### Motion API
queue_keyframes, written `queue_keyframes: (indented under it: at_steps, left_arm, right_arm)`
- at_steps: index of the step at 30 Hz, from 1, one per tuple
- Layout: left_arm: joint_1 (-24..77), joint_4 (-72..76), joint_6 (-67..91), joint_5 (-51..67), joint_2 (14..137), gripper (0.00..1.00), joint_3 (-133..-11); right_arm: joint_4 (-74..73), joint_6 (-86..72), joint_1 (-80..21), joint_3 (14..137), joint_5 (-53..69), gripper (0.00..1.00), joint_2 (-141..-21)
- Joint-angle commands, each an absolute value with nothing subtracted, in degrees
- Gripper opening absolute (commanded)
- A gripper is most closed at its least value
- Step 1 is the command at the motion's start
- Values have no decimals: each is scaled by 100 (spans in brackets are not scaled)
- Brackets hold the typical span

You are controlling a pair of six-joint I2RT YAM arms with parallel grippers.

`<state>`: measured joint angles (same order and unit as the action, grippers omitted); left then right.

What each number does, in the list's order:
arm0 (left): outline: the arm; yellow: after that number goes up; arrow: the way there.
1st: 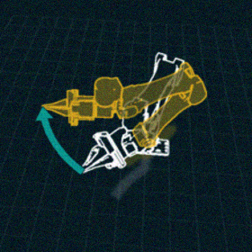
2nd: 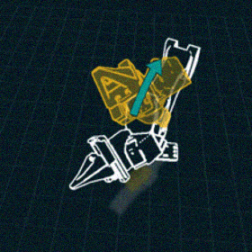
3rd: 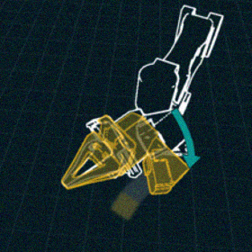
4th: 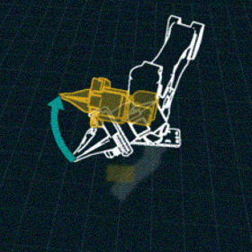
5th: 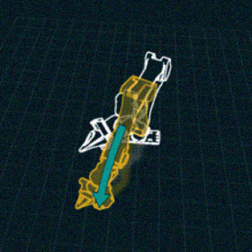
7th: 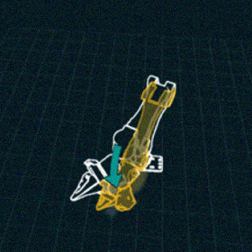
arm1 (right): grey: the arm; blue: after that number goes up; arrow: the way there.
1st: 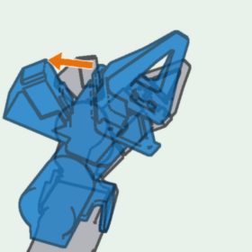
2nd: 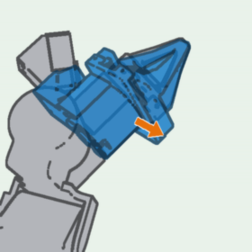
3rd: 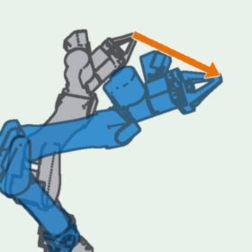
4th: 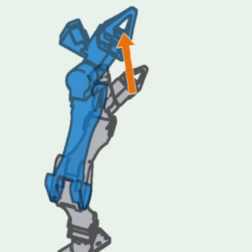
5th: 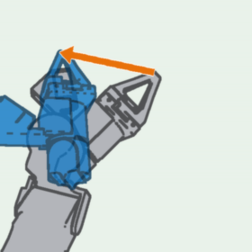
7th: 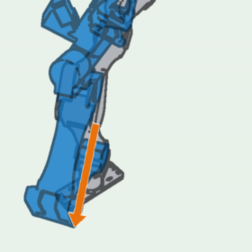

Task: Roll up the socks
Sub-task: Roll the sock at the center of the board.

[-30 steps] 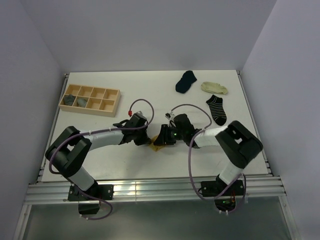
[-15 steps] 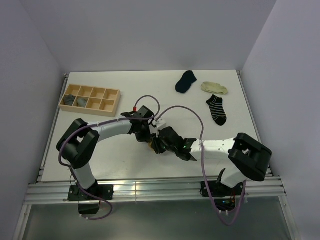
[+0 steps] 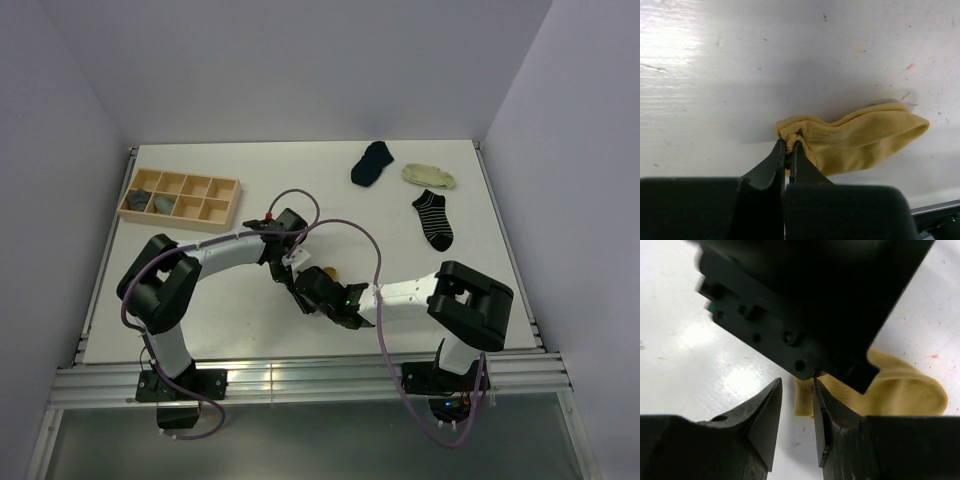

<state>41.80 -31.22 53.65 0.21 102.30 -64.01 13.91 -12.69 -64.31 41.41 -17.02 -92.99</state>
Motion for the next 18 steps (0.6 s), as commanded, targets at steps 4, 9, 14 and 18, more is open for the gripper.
queue_keyframes:
  at_steps: [4,9,14,18]
  left_arm:
    - [4228,-3489,5247,-106,10380,0,-6478]
    - [4219,-3498,5256,-88,10371,0,-6425]
    - [4193,-3489,5300,-114,10284,0,-6363]
    - [4096,-3332,5414,-79,10099,5,-6197]
  right_arm:
    - [1213,-1291,-6521,4491,-2345,37,-9843]
    - [941,-1494,-6521,4509,-2628,35,-10089]
    - [721,-1696,-6521,4491,-2488,18,-10274]
    - [650,-1889,-6513,4334,-2277,0,-10266]
